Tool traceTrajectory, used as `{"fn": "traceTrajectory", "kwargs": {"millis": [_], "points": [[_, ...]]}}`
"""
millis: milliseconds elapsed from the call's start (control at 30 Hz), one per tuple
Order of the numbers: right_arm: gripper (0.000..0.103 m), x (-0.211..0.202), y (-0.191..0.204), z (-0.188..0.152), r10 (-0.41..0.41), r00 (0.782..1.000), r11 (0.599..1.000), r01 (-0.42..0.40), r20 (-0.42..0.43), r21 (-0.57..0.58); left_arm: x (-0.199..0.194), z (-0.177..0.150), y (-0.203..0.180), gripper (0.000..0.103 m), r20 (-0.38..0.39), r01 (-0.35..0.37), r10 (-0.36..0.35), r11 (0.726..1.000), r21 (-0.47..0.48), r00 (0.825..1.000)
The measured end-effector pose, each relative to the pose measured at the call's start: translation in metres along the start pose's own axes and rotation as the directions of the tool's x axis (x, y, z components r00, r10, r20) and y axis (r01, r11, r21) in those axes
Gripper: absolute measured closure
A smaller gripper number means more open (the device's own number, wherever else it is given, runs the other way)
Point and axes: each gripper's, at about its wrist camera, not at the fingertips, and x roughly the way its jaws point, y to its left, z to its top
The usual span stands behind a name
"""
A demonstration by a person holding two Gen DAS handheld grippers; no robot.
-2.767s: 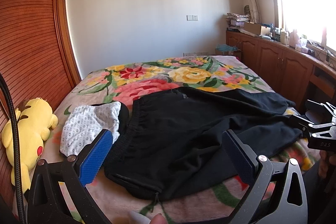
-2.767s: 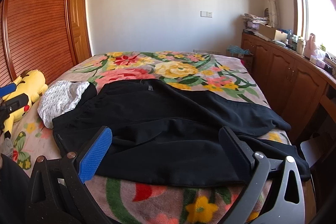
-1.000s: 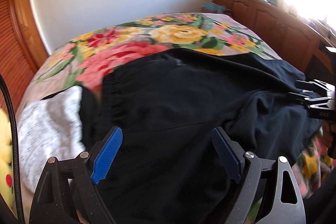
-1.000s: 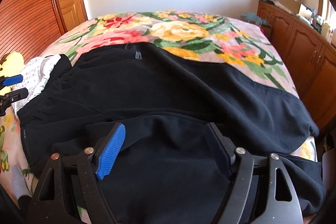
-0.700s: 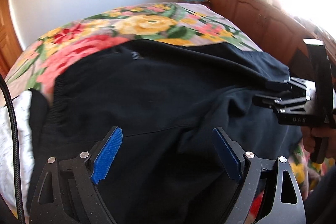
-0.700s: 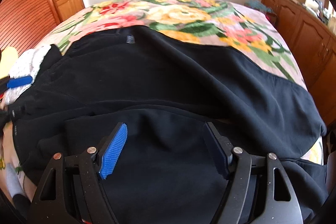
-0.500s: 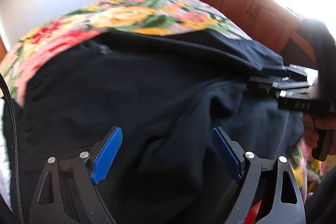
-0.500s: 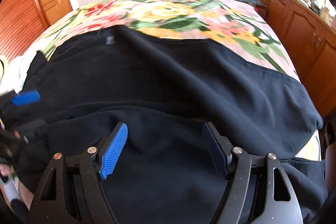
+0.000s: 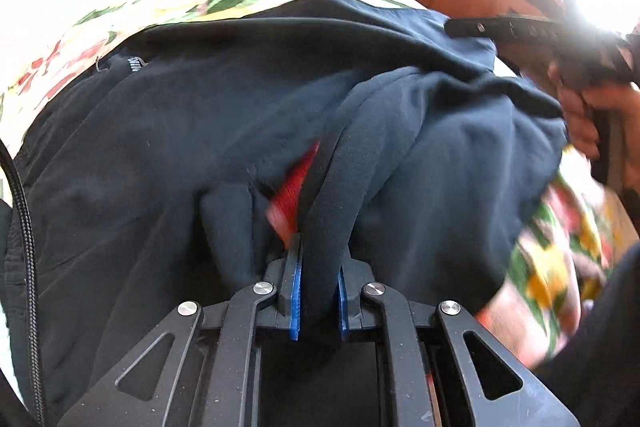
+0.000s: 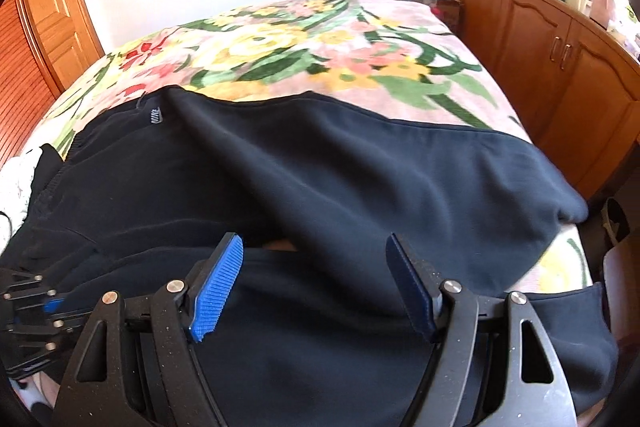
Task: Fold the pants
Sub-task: 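Grasp the black pants fabric with the left gripper and close it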
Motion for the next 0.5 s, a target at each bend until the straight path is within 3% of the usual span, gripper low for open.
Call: {"fn": "traceTrajectory", "kwargs": {"millis": [200, 300, 500], "points": [[0.028, -0.009, -0.027, -0.009, -0.056, 0.998, 0.996, 0.057, 0.011, -0.071, -0.006, -0.010, -0.008, 0.089, 0.032, -0.025, 0.024, 0.999, 0.022, 0.999], [0.028, 0.001, -0.046, -0.022, -0.081, 0.997, 0.994, 0.079, -0.016, -0.078, 0.000, -0.005, -0.005, 0.088, 0.046, -0.021, 0.022, 1.000, -0.022, 0.999], [0.028, 0.013, -0.078, -0.037, -0.115, 0.992, 0.993, 0.115, -0.042, -0.023, -0.011, 0.005, -0.011, 0.068, 0.123, -0.023, 0.034, 0.996, -0.088, 0.992]]}}
